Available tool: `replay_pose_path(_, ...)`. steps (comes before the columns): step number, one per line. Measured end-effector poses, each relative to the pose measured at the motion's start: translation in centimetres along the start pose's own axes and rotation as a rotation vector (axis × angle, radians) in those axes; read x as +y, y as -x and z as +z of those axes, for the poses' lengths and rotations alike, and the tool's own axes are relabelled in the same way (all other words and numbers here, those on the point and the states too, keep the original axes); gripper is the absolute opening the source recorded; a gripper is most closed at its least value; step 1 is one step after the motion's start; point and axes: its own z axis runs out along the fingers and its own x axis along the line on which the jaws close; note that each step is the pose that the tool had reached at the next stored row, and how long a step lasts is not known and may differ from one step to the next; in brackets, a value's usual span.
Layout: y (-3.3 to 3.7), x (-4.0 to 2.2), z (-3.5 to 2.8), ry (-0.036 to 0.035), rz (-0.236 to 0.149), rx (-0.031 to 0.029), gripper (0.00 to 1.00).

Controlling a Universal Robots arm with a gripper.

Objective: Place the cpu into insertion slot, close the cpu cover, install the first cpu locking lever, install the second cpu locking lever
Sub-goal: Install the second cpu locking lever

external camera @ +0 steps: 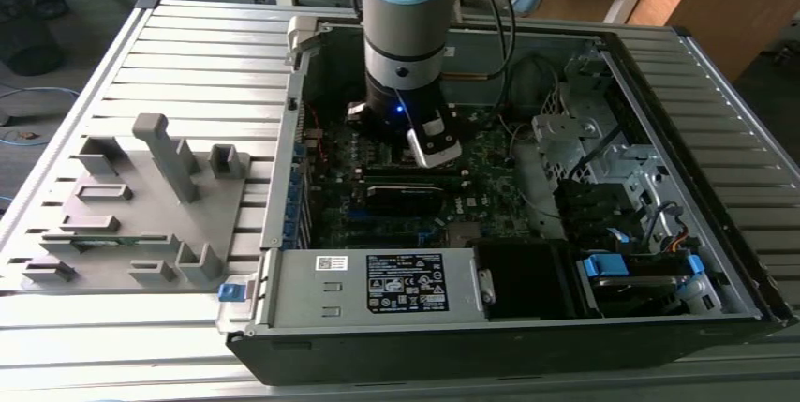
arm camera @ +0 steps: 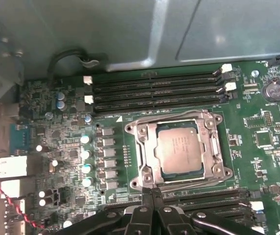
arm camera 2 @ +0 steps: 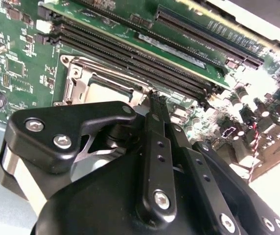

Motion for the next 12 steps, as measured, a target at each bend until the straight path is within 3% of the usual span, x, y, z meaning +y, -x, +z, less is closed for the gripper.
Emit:
replay_pose_path(3,0.08,0.6,0.13,-0.0137,-0.001,-0.0007,0.11)
replay_pose_path(12,1.11,2.0,0.49,-0.0359,-0.001,-0.0026,0.11)
